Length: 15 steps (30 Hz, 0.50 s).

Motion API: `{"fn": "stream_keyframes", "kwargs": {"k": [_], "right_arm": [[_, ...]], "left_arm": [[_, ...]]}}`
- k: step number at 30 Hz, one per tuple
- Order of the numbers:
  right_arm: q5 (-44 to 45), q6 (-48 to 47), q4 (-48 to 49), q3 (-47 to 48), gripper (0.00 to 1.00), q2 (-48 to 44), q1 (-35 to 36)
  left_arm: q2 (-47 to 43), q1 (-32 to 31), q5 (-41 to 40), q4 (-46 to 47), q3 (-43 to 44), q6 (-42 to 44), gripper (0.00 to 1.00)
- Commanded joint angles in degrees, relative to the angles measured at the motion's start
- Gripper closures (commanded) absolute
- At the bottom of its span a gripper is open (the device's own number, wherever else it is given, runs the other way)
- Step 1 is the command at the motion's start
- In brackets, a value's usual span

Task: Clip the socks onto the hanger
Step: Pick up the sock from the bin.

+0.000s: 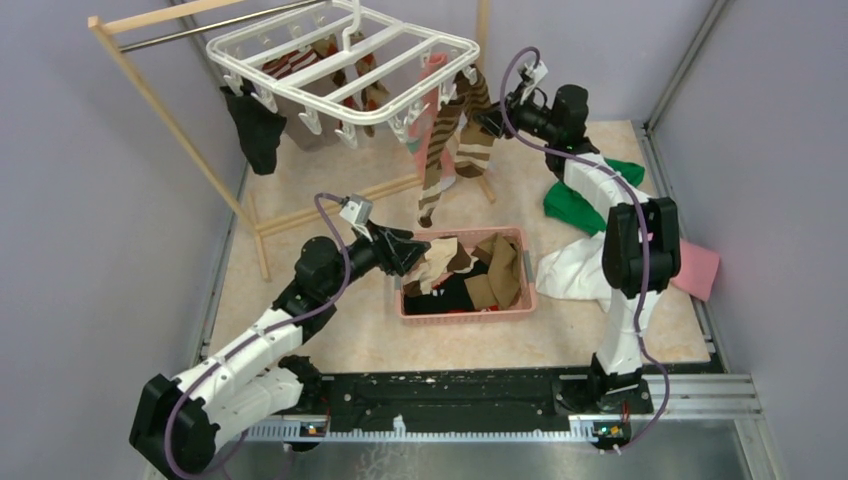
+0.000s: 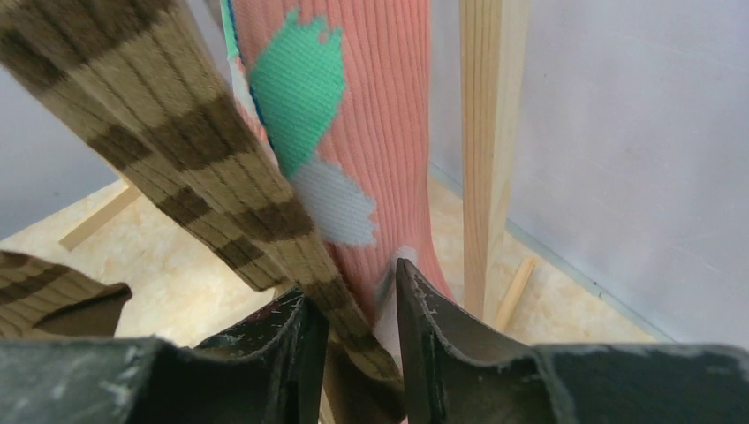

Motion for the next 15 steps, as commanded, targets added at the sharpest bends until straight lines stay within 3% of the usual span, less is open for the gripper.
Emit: {"fn": "stream_keyframes", "kwargs": {"k": [1, 15], "right_arm": [[-4.15, 2.59, 4.75, -2.41, 0.66, -3.42, -1.35], [-8.28, 4.45, 5.66, -6.66, 0.46, -8.63, -1.49]], "left_arm": [[-4.09, -0.19, -3.99, -1.33, -1.95, 1.79, 0.32], [-7.23, -0.08, -6.11, -4.45, -2.62, 3.22, 0.29]]}}
